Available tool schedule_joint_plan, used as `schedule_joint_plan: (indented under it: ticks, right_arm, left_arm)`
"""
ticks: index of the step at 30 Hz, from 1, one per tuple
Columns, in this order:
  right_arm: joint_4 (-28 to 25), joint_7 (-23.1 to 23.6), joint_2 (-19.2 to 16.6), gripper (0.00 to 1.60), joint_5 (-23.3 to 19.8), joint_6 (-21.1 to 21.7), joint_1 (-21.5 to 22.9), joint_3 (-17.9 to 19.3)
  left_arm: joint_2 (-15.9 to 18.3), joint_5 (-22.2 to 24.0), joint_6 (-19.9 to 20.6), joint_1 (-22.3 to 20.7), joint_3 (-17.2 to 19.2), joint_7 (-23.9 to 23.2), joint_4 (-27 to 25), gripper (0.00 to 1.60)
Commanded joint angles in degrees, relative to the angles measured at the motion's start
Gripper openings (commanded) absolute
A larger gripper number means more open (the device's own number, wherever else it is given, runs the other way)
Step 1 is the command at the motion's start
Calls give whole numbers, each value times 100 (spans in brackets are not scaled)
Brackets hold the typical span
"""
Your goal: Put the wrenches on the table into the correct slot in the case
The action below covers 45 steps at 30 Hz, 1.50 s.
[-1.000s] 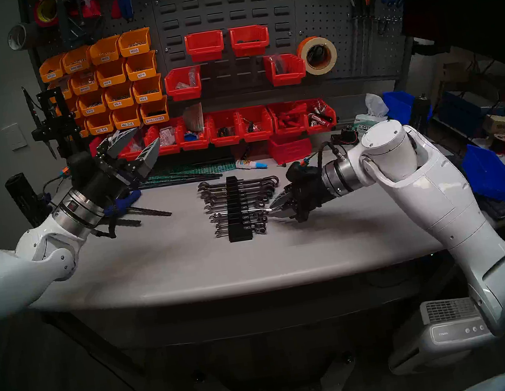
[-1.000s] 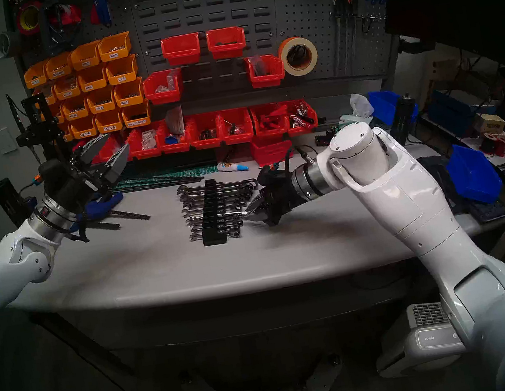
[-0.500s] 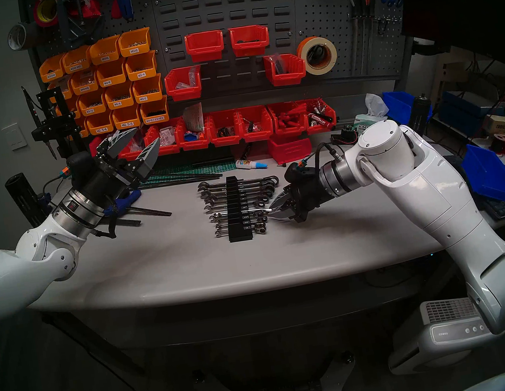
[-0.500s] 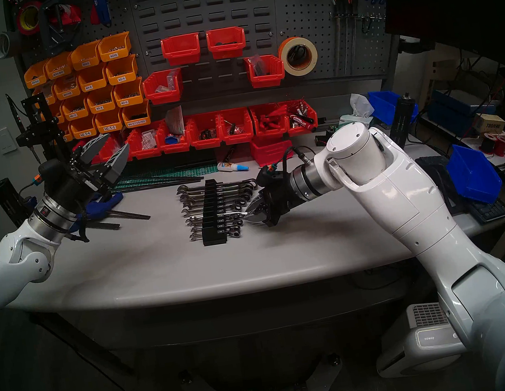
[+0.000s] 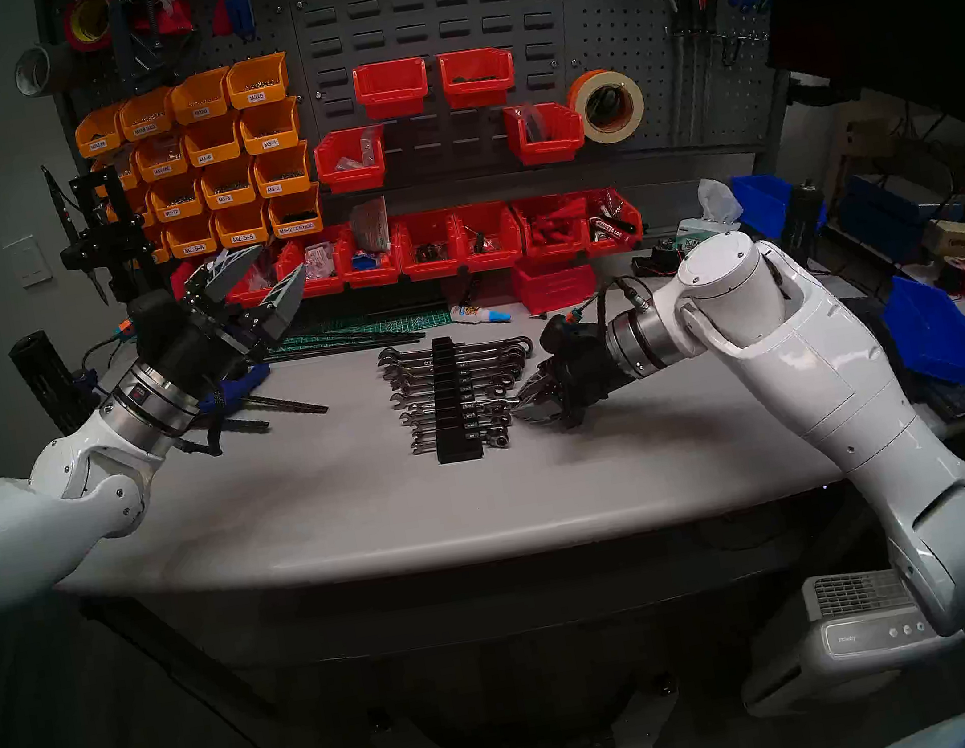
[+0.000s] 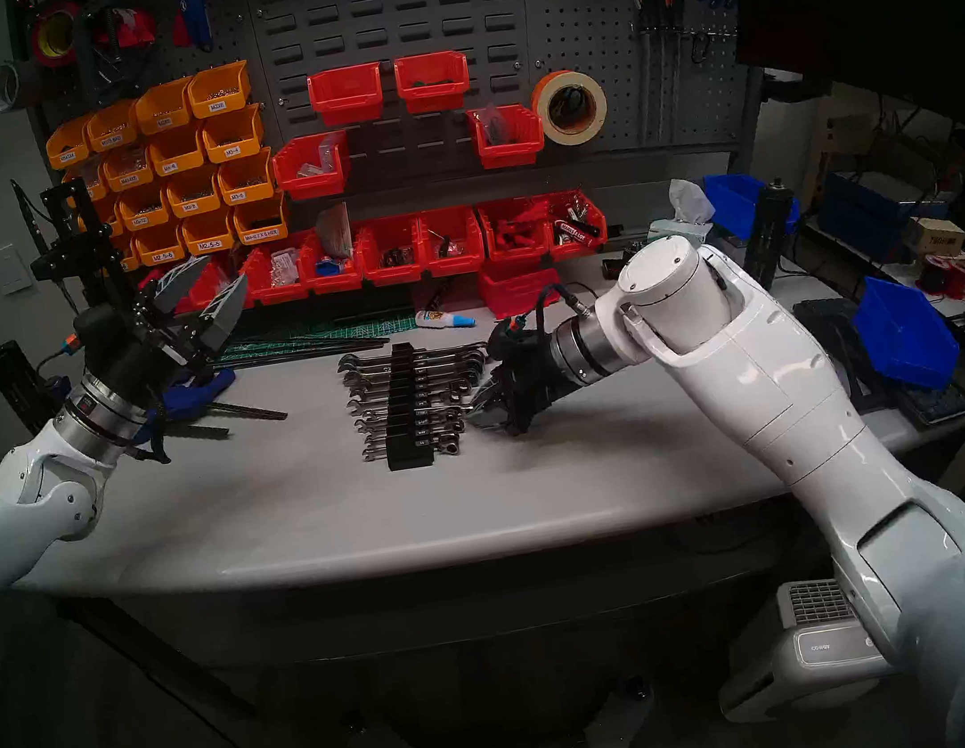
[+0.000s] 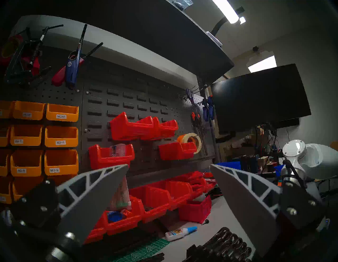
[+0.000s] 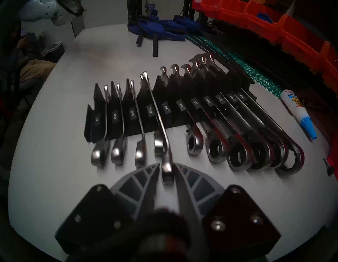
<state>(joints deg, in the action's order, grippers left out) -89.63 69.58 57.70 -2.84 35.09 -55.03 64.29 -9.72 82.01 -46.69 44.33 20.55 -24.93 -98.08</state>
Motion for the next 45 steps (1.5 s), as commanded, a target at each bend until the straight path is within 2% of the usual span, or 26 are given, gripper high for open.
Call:
schedule_joint_plan:
  ticks: [1, 5, 9, 10, 20, 34, 45]
  right_arm:
    - [-82, 24, 6, 60, -22, -45, 187, 86]
    - [-97, 38, -2, 46, -19, -65, 190, 94]
    - [-106, 56, -7, 18, -24, -106, 186, 112]
    - [-111, 62, -10, 0, -24, -113, 188, 114]
    - [-168, 43, -38, 0, -49, -317, 133, 220]
    - [-312, 75, -67, 0, -78, -383, 141, 342]
    - [-97, 77, 21, 0, -74, -509, 274, 300]
  left_arm:
    - [2, 15, -96, -140, 141, 14, -3, 160]
    - [3, 15, -96, -140, 141, 14, -3, 160]
    - [3, 15, -95, -140, 141, 14, -3, 160]
    - [3, 15, -95, -140, 141, 14, -3, 160]
    - [3, 15, -93, -140, 141, 14, -3, 160]
    - [3, 15, -93, -140, 141, 14, -3, 160]
    - [3, 15, -95, -140, 141, 14, -3, 160]
